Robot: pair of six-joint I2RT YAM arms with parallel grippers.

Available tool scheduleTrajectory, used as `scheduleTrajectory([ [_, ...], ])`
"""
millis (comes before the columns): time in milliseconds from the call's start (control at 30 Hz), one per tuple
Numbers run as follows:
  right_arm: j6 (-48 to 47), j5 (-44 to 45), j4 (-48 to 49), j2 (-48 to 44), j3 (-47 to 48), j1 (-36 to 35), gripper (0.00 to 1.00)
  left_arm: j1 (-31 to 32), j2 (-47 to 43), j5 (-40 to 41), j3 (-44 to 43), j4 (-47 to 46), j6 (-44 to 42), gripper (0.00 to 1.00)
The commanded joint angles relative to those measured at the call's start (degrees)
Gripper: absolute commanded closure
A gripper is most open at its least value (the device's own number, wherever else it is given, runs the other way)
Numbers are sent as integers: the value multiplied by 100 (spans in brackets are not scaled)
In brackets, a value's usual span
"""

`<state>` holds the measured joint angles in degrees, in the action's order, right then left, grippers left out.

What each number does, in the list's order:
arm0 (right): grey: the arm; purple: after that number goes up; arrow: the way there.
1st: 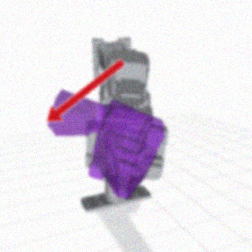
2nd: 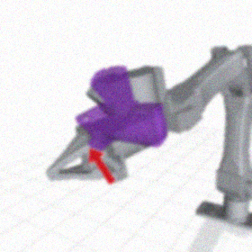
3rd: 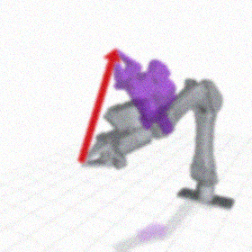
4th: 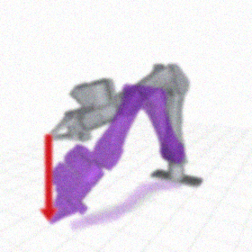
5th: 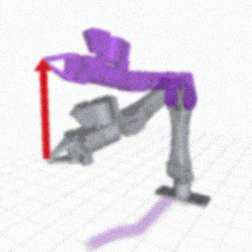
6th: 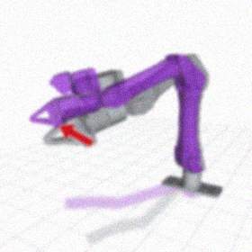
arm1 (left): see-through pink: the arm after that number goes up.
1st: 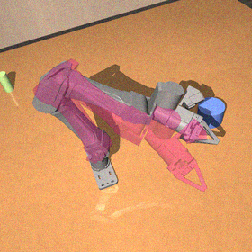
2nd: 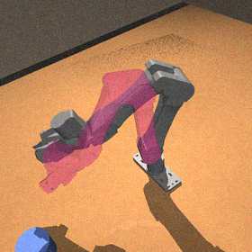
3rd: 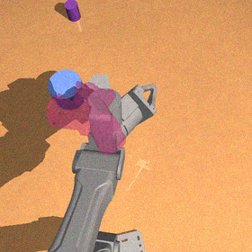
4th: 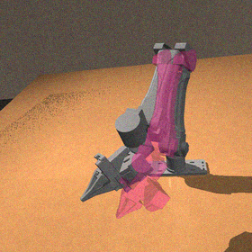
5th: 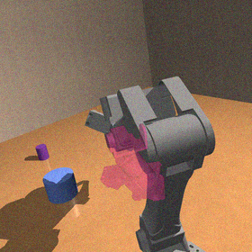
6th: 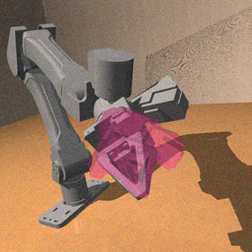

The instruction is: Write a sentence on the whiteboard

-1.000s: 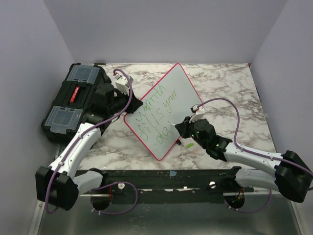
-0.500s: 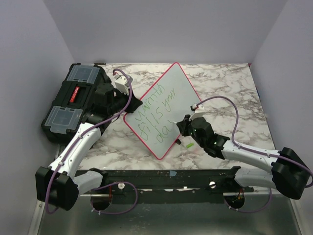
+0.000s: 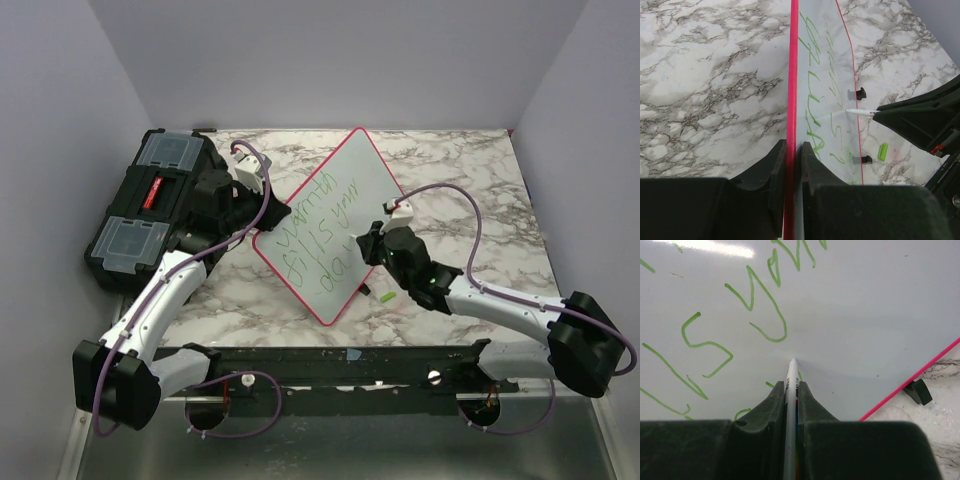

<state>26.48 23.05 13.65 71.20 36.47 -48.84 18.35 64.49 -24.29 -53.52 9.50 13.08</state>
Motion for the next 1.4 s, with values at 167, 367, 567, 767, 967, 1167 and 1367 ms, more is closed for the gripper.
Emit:
scheduleTrajectory([
  [167,-112,-136,5,332,295,-5,99,39,-111,-31,34,-113,-315,100],
  [367,-147,-139,23,329,352,-4,99,37,-111,-27,39,-111,-324,100],
  [567,-164,-190,15,351,295,-6,99,37,-114,-24,21,-99,-315,100],
  [767,-71,-213,-27,251,7,-3,99,37,-114,-23,34,-109,-324,100],
  [967,-1,-213,-116,119,-193,-10,99,37,-94,-23,43,-132,-315,100],
  [1167,23,-214,-171,37,-353,-4,99,38,-86,-23,52,-140,-315,100],
  [1367,105,-230,-209,-15,-536,-8,99,38,-72,-32,43,-141,-307,100],
])
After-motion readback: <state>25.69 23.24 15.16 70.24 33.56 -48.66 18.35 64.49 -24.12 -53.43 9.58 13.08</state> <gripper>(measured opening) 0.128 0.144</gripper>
